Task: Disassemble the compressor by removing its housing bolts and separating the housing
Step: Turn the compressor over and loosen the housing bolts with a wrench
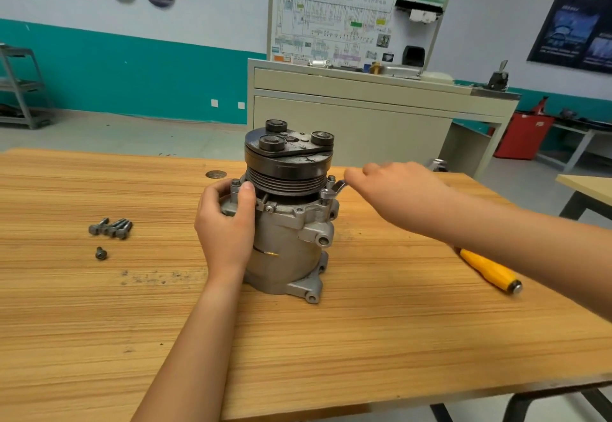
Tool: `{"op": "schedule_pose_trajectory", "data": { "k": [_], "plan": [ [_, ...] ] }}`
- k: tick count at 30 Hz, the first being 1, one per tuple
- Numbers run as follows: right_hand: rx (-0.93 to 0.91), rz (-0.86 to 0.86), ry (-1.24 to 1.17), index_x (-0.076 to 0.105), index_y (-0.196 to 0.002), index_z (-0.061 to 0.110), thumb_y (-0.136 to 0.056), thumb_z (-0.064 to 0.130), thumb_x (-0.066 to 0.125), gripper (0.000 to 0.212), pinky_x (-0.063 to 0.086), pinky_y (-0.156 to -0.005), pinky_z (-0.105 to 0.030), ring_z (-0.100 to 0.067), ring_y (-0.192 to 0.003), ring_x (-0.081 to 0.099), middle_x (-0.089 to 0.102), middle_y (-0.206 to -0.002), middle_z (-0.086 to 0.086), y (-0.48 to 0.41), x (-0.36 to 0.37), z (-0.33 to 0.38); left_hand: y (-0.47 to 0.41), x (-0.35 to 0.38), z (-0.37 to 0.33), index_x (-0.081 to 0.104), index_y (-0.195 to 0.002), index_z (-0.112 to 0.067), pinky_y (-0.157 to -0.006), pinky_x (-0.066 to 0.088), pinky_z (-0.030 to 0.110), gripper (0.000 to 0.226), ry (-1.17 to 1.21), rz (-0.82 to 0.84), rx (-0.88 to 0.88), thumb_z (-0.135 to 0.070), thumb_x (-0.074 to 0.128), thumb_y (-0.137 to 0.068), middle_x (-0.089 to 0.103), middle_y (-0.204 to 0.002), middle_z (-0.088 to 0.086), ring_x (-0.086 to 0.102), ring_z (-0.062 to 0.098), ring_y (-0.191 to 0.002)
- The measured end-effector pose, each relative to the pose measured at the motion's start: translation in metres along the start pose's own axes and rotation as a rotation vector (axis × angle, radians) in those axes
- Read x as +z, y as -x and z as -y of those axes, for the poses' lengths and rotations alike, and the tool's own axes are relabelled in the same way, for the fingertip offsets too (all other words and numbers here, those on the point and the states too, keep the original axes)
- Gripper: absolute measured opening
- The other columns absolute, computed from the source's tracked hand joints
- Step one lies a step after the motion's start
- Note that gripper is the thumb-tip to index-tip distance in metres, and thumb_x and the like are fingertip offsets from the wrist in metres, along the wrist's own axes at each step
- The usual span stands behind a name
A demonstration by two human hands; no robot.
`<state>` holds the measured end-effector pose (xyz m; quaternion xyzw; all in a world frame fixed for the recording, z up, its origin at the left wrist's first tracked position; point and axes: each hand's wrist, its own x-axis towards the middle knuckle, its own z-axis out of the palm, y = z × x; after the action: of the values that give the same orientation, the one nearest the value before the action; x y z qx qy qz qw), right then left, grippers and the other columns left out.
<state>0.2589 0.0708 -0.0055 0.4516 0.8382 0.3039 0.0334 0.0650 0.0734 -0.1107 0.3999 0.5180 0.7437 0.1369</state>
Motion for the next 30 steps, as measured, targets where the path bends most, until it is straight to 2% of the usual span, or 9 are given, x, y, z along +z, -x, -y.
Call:
{"op": "schedule_pose_trajectory", "data": {
  "k": [2,5,7,13,15,17,19,26,30],
  "plan": [
    [-0.044,-0.114,-0.046,0.042,-0.115,0.005,-0.081,-0.01,0.045,0.037,0.034,-0.058,-0.033,-0.03,-0.079,0.053,0.053,-0.09,-0.012,-0.014,0.016,-0.002,-0.002,0.0,0.0,0.056,-0.101,-0.019,-0.071,0.034,-0.001,0.013,-0.008,0.004,0.015,-0.025,0.058,-0.09,0.054,-0.091,-0.017,0.051,0.008,-0.094],
    [-0.105,-0.346,-0.175,0.06,-0.095,-0.009,-0.066,-0.023,0.059,0.032,0.051,-0.065,-0.042,-0.036,-0.069,0.062,0.062,-0.078,-0.023,-0.022,0.035,-0.001,-0.003,-0.002,0.001,0.054,-0.101,-0.021,-0.07,0.035,0.001,0.013,-0.031,0.022,0.015,-0.027,0.058,-0.09,0.052,-0.091,-0.022,0.051,0.007,-0.093],
    [-0.077,-0.457,-0.235,0.062,-0.101,-0.011,-0.068,-0.022,0.062,0.034,0.05,-0.076,-0.053,-0.036,-0.072,0.065,0.065,-0.082,-0.024,-0.022,0.04,-0.002,-0.004,-0.002,0.001,0.054,-0.101,-0.021,-0.07,0.035,0.0,0.013,-0.039,0.03,0.017,-0.028,0.057,-0.09,0.052,-0.092,-0.021,0.051,0.005,-0.091],
    [0.23,-0.771,-0.468,0.048,-0.124,-0.01,-0.092,0.007,0.044,0.037,0.043,-0.042,-0.03,-0.025,-0.049,0.052,0.062,-0.069,-0.014,0.02,0.002,0.003,-0.002,0.0,0.003,0.054,-0.102,-0.019,-0.08,0.034,0.007,0.013,-0.06,0.009,0.02,-0.026,0.056,-0.091,0.056,-0.107,-0.004,0.048,0.008,-0.1],
    [0.219,-0.603,-0.282,0.051,-0.122,-0.001,-0.088,0.003,0.048,0.035,0.031,-0.039,-0.025,-0.024,-0.047,0.046,0.058,-0.068,-0.01,0.038,-0.007,0.013,-0.002,0.0,0.001,0.053,-0.1,-0.019,-0.076,0.028,-0.003,0.011,-0.08,-0.005,0.047,-0.025,0.057,-0.091,0.053,-0.108,-0.003,0.046,0.006,-0.1],
    [0.253,-0.263,-0.167,0.04,-0.129,0.013,-0.087,0.002,0.048,0.043,0.022,-0.041,-0.025,-0.024,-0.055,0.042,0.052,-0.075,-0.004,0.045,-0.01,0.021,-0.001,0.0,0.0,0.053,-0.099,-0.019,-0.074,0.025,-0.007,0.01,-0.096,-0.009,0.066,-0.024,0.057,-0.091,0.052,-0.108,-0.002,0.044,0.005,-0.1],
    [0.266,-0.129,-0.183,0.03,-0.129,0.02,-0.092,0.007,0.04,0.04,0.022,-0.044,-0.03,-0.022,-0.062,0.041,0.041,-0.075,0.002,0.045,-0.004,0.023,-0.001,-0.001,0.0,0.053,-0.099,-0.019,-0.074,0.026,-0.007,0.01,-0.096,-0.008,0.064,-0.024,0.057,-0.091,0.052,-0.108,-0.002,0.044,0.004,-0.1],
    [0.242,0.013,-0.25,0.036,-0.125,0.017,-0.092,0.007,0.037,0.035,0.021,-0.043,-0.028,-0.017,-0.054,0.036,0.036,-0.065,0.003,0.04,-0.01,0.033,-0.001,0.0,0.001,0.054,-0.102,-0.02,-0.074,0.031,-0.004,0.013,-0.056,0.003,0.016,-0.026,0.056,-0.091,0.055,-0.108,-0.004,0.049,0.007,-0.102],
    [0.184,0.097,-0.1,0.038,-0.12,0.004,-0.085,-0.004,0.04,0.036,0.018,-0.039,-0.026,-0.016,-0.046,0.023,0.026,-0.061,-0.002,0.034,-0.034,0.045,0.001,0.001,0.0,0.053,-0.103,-0.021,-0.083,0.035,0.013,0.013,-0.036,-0.001,-0.011,-0.027,0.056,-0.091,0.056,-0.107,-0.005,0.05,0.008,-0.103]
  ]
}}
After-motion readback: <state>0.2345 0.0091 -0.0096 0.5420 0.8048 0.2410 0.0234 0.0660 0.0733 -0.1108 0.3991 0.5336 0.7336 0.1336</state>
